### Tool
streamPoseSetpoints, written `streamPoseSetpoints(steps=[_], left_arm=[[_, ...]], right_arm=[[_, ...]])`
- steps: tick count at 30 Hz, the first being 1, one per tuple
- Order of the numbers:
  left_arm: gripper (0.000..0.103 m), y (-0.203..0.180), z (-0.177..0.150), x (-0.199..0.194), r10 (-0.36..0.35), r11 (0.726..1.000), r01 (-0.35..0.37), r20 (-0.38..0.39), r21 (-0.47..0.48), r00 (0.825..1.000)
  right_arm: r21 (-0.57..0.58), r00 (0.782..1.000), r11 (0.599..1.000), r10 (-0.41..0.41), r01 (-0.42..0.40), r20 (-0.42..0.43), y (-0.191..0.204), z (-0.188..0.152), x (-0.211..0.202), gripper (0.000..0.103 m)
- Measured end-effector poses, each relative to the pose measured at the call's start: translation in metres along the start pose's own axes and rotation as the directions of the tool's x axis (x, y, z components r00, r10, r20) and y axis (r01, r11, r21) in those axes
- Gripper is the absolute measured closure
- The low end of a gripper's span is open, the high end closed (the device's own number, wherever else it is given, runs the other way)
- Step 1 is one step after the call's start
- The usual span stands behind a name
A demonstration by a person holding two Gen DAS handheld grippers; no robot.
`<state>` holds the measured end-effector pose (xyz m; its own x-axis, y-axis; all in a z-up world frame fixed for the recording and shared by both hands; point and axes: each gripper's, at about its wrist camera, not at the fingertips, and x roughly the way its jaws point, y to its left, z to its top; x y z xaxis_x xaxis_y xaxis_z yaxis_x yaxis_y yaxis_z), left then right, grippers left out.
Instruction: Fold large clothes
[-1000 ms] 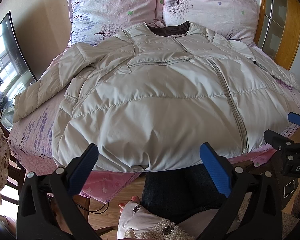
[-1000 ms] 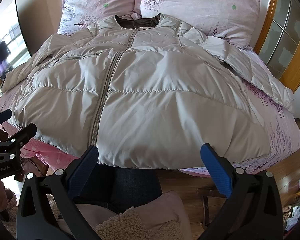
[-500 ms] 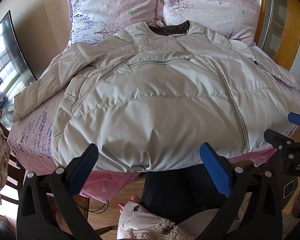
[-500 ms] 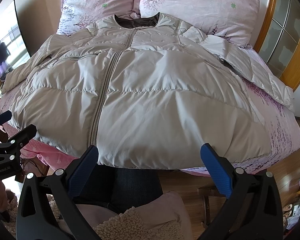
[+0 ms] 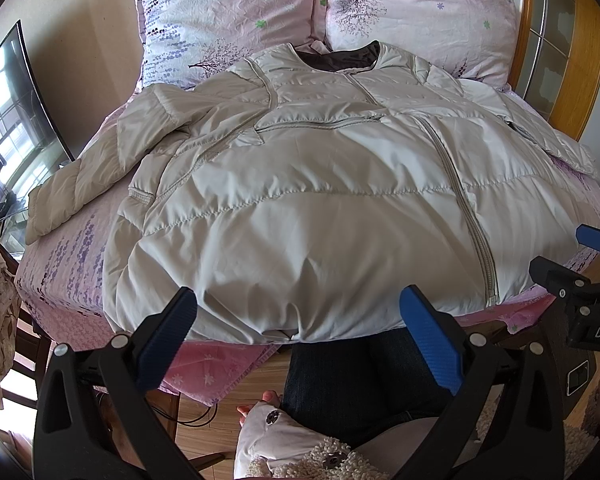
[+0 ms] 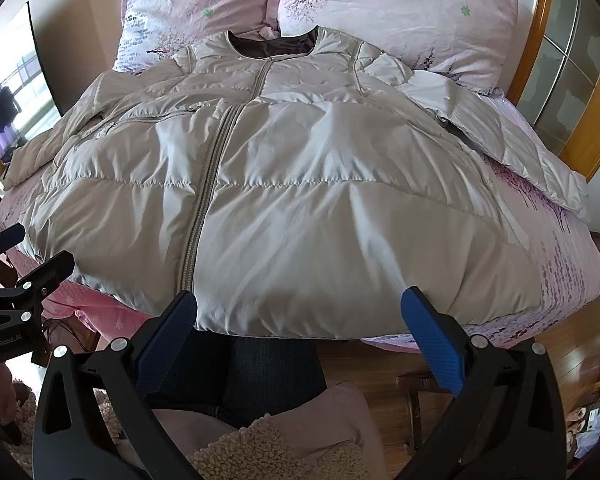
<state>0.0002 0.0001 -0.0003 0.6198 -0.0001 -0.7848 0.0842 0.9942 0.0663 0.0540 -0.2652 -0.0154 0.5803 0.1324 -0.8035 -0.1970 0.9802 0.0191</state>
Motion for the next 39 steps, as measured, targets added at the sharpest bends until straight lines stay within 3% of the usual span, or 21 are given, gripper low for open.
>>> streamPoseSetpoints(steps=[32,39], left_arm=[[0.002,0.001,0.000,0.001,-0.012,1.000,0.011,-0.009,-0.010,1.000],[0.002,0.006,-0.002,0.007,-0.067,0.997,0.066,-0.022,-0.029,0.997]], right_arm=[[0.035,0.999,0.999,0.035,-0.035,0.011,-0.004,0.003,-0.001,0.001],[0.125,0.991,0.985,0.113,-0.121,0.074,-0.029,0.011,-0.003,0.001]])
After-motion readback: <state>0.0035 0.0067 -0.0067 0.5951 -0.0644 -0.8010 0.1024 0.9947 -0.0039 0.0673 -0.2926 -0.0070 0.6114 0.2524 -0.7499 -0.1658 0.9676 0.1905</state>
